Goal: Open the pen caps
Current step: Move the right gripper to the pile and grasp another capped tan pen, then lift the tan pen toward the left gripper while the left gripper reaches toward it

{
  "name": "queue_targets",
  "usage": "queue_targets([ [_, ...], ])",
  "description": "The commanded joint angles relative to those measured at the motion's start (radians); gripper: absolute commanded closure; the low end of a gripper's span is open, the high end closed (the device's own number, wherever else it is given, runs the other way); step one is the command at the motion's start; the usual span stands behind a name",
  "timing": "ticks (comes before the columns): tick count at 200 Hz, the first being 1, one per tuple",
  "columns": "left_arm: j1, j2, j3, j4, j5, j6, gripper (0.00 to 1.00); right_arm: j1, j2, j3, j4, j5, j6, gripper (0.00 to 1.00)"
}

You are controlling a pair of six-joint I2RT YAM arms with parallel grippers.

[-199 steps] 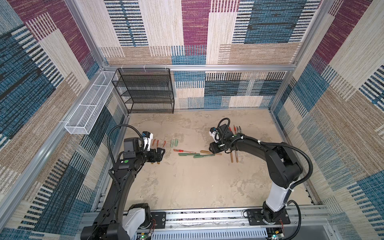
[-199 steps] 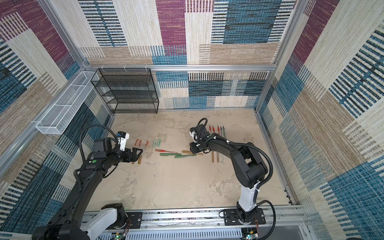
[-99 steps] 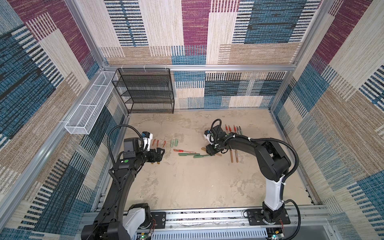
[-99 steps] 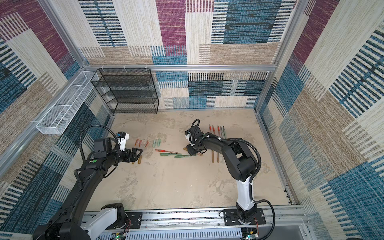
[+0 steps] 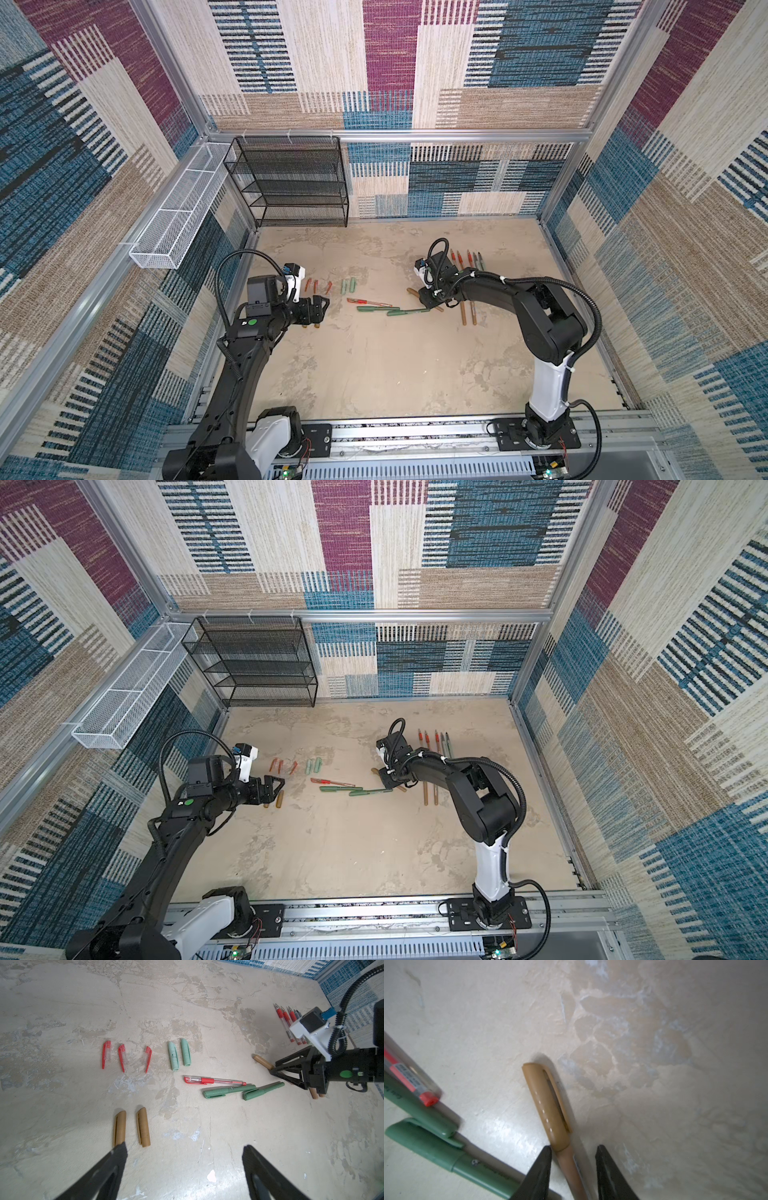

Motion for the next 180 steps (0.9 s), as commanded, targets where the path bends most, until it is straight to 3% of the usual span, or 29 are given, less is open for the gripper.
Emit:
queue_targets([
  [1, 0.001, 0.001, 0.007, 0.012, 0.014, -0.006, 0.10, 0.000, -0.002, -0.036, -0.090, 0.000, 0.023, 0.61],
  [78, 0.001, -0.016, 0.004, 0.026, 0.065, -0.025, 0.10, -0.002, -0.067, -0.077, -0.046, 0.057, 0.015, 0.85],
  [125, -0.001, -0.025, 0.007, 0.033, 0.145, -0.037, 0.10, -0.002, -0.192, -0.039, -0.052, 0.030, 0.046, 0.90],
  [180, -0.006, -0.010, 0.025, 0.088, 0.356, -0.171, 0.12, 0.060, -0.363, -0.082, 0.103, -0.075, 0.228, 0.92],
])
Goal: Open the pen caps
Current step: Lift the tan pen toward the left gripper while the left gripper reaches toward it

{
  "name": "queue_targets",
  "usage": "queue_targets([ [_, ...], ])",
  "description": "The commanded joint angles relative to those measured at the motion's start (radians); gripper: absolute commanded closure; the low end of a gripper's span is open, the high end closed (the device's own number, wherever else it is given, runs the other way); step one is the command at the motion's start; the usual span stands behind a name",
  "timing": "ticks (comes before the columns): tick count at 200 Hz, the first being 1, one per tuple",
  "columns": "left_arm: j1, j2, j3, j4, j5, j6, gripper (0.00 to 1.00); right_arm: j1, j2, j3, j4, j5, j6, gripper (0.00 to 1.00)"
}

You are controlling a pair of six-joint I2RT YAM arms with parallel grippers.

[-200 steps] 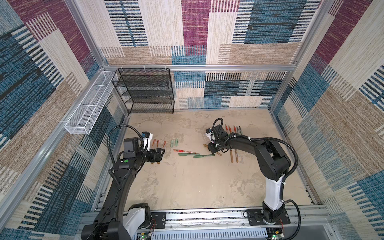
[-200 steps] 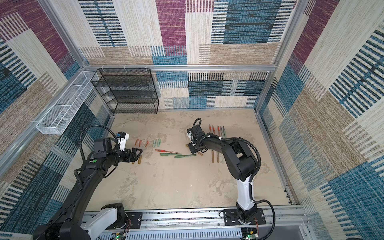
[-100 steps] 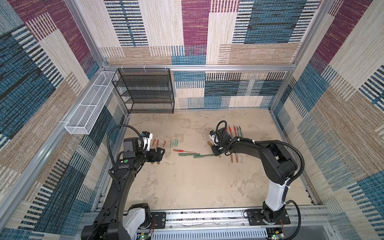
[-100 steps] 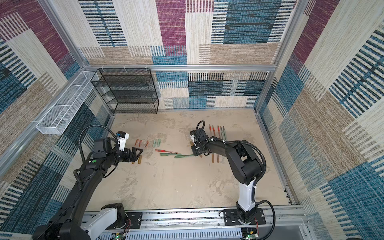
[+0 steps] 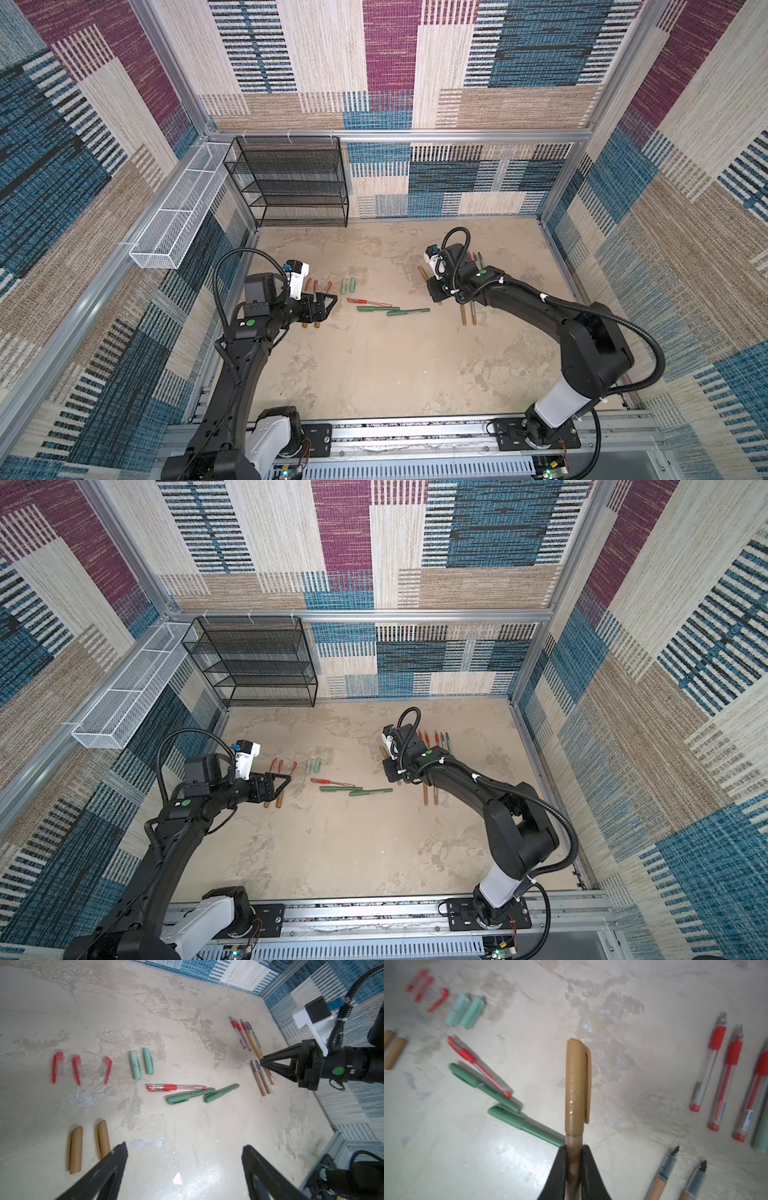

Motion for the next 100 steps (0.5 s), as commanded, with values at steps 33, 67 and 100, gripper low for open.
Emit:
queue_targets([
  [33, -0.002, 0.011, -0.008, 0.129, 0.178, -0.200, 0.14, 0.124, -0.089, -0.044, 0.248, -0.042, 0.247, 0.92],
  [67, -0.003, 0.019, -0.018, 0.186, 0.234, -0.289, 0.14, 0.217, -0.073, -0.053, 0.341, -0.017, 0.350, 0.92],
  [100, -0.007, 0.020, -0.058, 0.257, 0.257, -0.346, 0.17, 0.309, -0.024, -0.026, 0.388, 0.019, 0.396, 0.92],
])
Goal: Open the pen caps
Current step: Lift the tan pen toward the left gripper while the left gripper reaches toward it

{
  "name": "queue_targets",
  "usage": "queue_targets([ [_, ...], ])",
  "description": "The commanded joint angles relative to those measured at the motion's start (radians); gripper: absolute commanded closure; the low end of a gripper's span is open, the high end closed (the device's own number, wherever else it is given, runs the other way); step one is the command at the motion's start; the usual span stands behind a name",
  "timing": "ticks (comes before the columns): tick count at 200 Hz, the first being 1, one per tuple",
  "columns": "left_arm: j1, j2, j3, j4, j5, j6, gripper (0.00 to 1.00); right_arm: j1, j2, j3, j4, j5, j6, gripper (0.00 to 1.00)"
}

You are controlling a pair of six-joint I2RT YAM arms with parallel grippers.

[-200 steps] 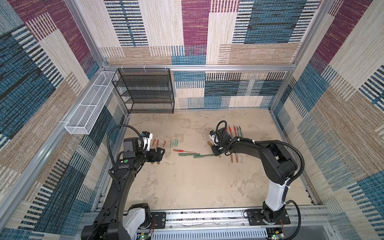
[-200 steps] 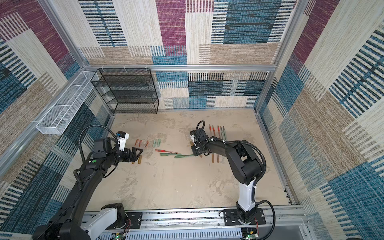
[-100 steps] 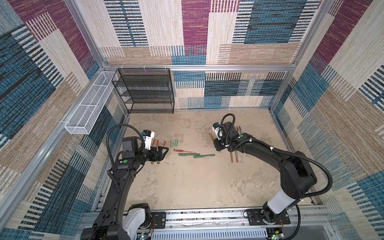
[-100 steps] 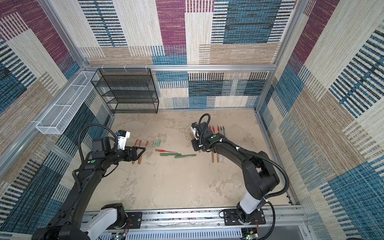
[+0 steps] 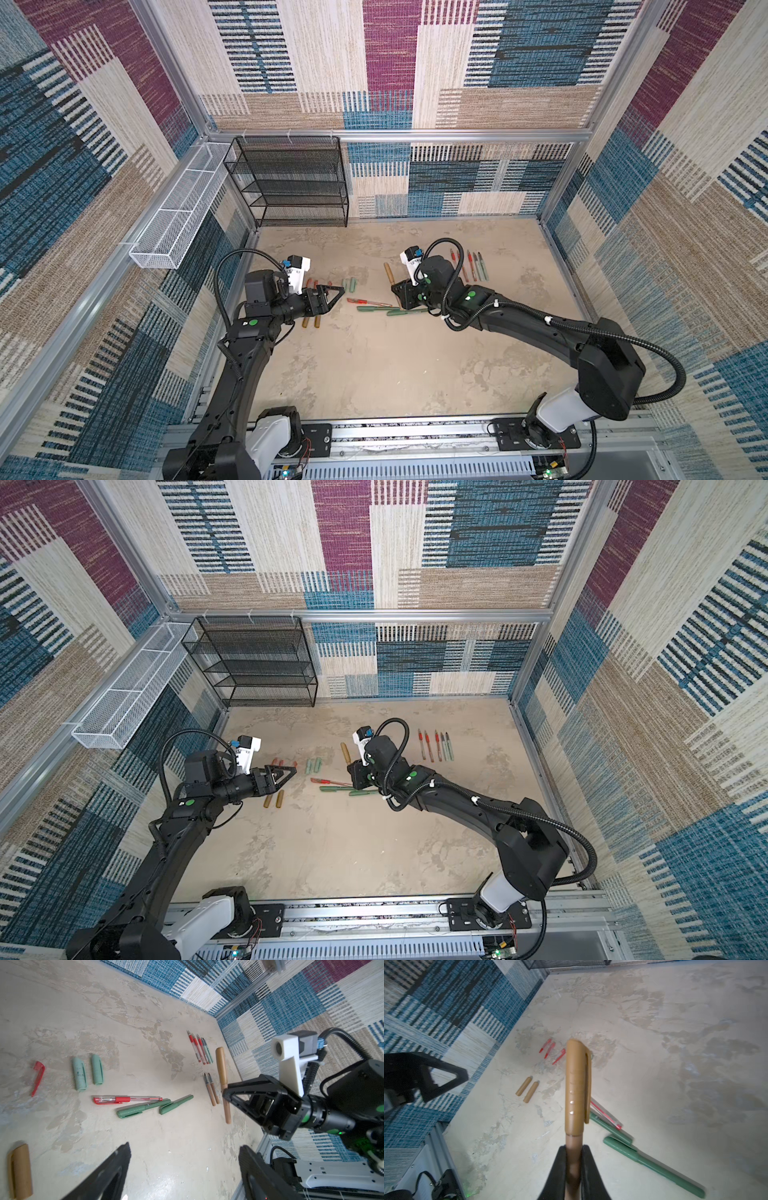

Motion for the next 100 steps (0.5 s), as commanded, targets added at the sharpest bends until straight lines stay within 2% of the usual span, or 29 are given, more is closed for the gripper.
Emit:
queue_targets([
  [1, -0.001, 0.003, -0.010, 0.074, 0.043, -0.085, 0.17, 0.050, 0.031, 0.025, 0.087, 0.040, 0.077, 0.92],
  [68, -0.013, 0.007, -0.028, 0.092, 0.024, -0.094, 0.25, 0.185, 0.170, 0.176, 0.080, 0.071, 0.086, 0.92],
  [100, -0.013, 0.007, -0.024, 0.089, 0.009, -0.093, 0.35, 0.214, 0.233, 0.244, 0.055, 0.050, 0.071, 0.92],
])
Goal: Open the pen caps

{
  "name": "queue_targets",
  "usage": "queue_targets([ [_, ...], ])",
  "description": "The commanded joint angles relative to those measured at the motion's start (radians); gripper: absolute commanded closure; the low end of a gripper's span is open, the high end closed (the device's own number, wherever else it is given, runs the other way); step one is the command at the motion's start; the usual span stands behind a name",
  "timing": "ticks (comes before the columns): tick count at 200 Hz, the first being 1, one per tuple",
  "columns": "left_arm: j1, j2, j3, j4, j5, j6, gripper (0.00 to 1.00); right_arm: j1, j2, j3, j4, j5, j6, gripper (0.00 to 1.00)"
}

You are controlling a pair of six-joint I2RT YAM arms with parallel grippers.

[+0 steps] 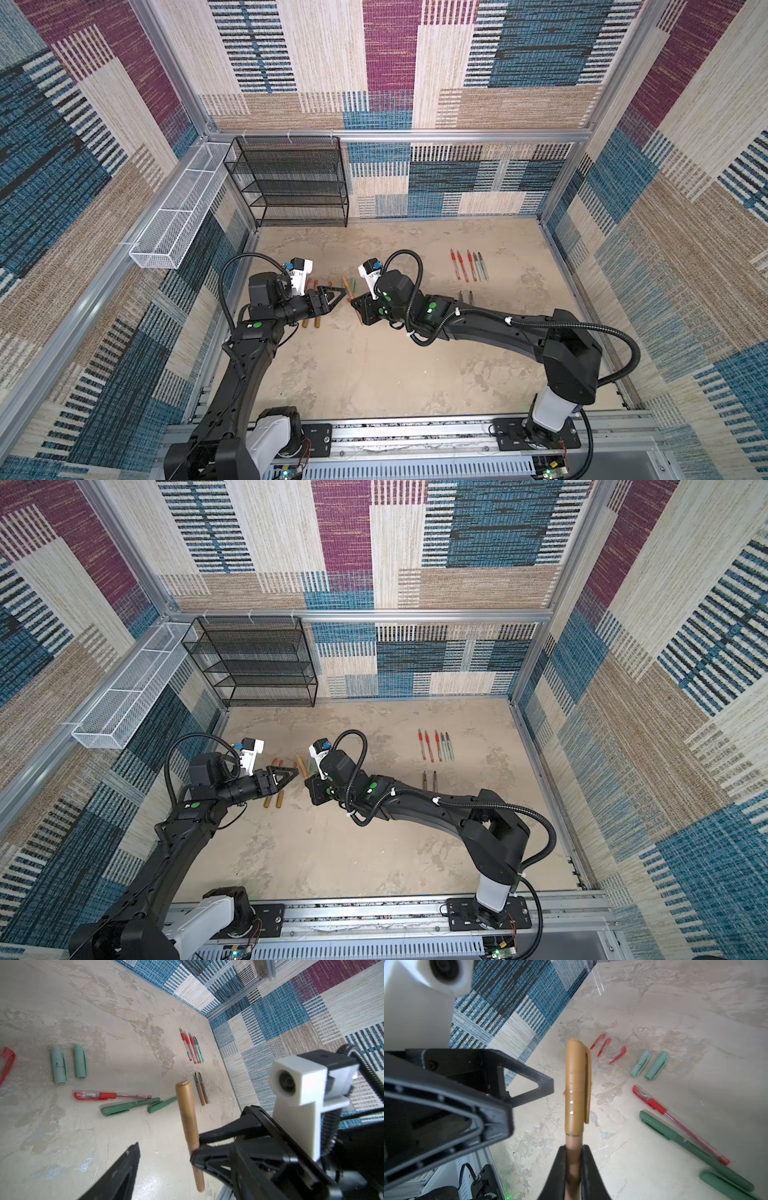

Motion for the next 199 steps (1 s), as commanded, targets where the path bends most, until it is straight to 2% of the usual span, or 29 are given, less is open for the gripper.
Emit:
queue_targets([
  [1, 0.000, 0.002, 0.011, 0.016, -0.013, -0.011, 0.36, 0.015, 0.032, 0.043, 0.005, -0.009, -0.003, 0.92],
  [18, 0.000, 0.001, 0.015, 0.015, -0.029, -0.018, 0.43, 0.032, 0.038, 0.049, 0.023, -0.017, -0.008, 0.92],
  [52, 0.002, 0.004, 0.013, 0.008, -0.045, -0.024, 0.65, 0.044, 0.069, 0.079, 0.003, -0.027, -0.016, 0.92],
  [69, 0.002, 0.002, 0.006, 0.022, -0.050, -0.027, 0.72, 0.050, 0.059, 0.061, 0.033, -0.025, -0.019, 0.92],
  [108, 0.004, 0.006, 0.013, 0.007, -0.053, -0.024, 1.00, 0.053, 0.068, 0.078, 0.025, -0.033, -0.031, 0.92],
  [128, 0.003, -0.002, -0.011, 0.042, -0.054, -0.029, 1.00, 0.054, 0.064, 0.063, 0.046, -0.034, -0.034, 0.89],
  [149, 0.006, 0.004, 0.009, 0.003, -0.055, -0.019, 1.00, 0.054, 0.079, 0.085, 0.014, -0.033, -0.036, 0.75],
  [162, 0.006, 0.001, 0.006, 0.015, -0.056, -0.024, 1.00, 0.053, 0.076, 0.065, 0.040, -0.037, -0.030, 0.71],
  [179, 0.006, -0.002, -0.009, 0.036, -0.053, -0.030, 1.00, 0.054, 0.090, 0.066, 0.036, -0.038, -0.035, 0.72],
  [199, 0.007, 0.001, 0.011, 0.000, -0.053, -0.019, 1.00, 0.054, 0.106, 0.089, 0.007, -0.042, -0.042, 0.83],
])
